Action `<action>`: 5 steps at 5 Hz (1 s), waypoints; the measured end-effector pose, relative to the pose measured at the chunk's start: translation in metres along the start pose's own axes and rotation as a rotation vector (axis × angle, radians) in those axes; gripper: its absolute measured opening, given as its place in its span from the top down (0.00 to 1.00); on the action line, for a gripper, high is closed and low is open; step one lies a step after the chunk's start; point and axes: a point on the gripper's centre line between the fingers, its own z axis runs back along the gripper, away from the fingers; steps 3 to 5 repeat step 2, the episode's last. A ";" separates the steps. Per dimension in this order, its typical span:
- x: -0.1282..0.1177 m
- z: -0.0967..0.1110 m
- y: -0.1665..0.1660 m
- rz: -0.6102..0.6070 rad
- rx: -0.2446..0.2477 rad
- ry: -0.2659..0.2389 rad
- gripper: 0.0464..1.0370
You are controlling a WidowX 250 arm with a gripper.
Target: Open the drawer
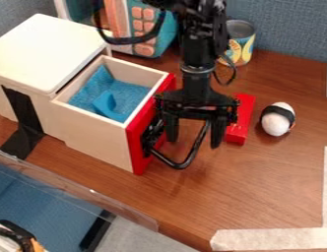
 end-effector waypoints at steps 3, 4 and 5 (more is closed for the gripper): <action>-0.010 0.060 0.030 0.015 -0.078 -0.116 0.04; -0.010 0.060 0.030 0.015 -0.078 -0.116 0.04; -0.010 0.060 0.030 0.015 -0.078 -0.116 0.04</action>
